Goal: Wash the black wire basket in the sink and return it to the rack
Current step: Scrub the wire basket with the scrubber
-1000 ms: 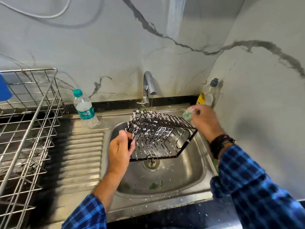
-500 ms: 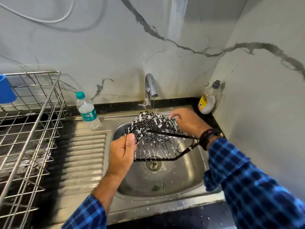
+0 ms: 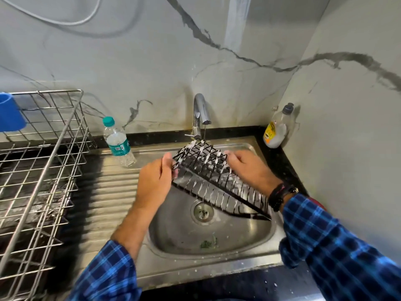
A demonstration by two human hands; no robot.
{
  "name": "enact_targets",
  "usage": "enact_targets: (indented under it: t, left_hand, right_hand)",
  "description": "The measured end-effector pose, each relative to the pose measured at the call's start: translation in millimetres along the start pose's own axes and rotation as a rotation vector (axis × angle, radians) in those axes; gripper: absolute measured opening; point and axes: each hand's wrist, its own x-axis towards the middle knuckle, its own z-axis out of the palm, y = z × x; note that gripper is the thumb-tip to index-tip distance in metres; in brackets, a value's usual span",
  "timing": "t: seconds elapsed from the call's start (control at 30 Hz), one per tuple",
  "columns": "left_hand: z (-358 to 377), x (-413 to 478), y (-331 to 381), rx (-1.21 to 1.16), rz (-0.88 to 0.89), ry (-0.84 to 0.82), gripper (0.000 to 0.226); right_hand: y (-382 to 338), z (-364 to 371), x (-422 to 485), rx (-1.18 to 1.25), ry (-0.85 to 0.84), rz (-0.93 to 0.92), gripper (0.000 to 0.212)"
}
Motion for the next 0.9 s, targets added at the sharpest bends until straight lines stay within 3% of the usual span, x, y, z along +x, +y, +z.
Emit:
enact_targets:
  t: [0.13, 0.2, 0.27, 0.33, 0.4, 0.5, 0.57, 0.63, 0.77, 0.83, 0.9]
  left_hand:
    - [-3.7, 15.6, 12.6, -0.273, -0.724, -0.271, 0.052]
    - [4.6, 12.2, 14.9, -0.402, -0.886, -0.345, 0.042]
    - [18.2, 2.5, 9.8, -0.476, -0.966, -0.273, 0.041]
    - [27.6, -5.8, 5.1, -0.508, -1.001, -0.225, 0.047]
    - [30.8, -11.1, 3.9, -0.548, -0.945, -0.227, 0.045]
    - [31.5, -16.5, 10.2, -0.602, -0.823, -0.228, 0.049]
    - [30.9, -16.5, 15.8, -0.655, -0.806, -0.177, 0.048]
    - [29.4, -15.0, 18.7, -0.708, -0.822, -0.118, 0.043]
    - [27.8, -16.7, 15.4, -0.830, -0.889, -0.015, 0.037]
    - [33.0, -17.9, 13.3, -0.822, -0.895, -0.026, 0.040]
    - [39.7, -18.8, 10.9, -0.803, -0.888, -0.052, 0.045]
  right_hand:
    - [1.3, 19.2, -1.5, -0.518, 0.066, -0.294, 0.046]
    - [0.6, 28.3, -5.7, -0.693, 0.098, -0.389, 0.048]
    - [2.8, 37.2, -9.8, -0.747, 0.077, -0.435, 0.048]
    - [8.2, 40.6, -13.6, -0.680, 0.063, -0.436, 0.046]
    - [13.9, 38.7, -17.5, -0.456, 0.109, -0.348, 0.039]
    - [22.0, 31.7, -15.9, -0.116, 0.299, -0.038, 0.008]
    - [22.5, 31.7, -8.3, -0.024, 0.256, 0.195, 0.026]
    - [20.4, 32.8, 0.6, -0.025, 0.140, 0.283, 0.037]
    - [9.7, 40.8, 2.5, -0.268, 0.194, 0.143, 0.037]
    - [-12.5, 53.4, -4.8, -0.444, 0.252, -0.039, 0.030]
    - [-36.8, 75.7, -11.5, -0.438, 0.230, -0.232, 0.029]
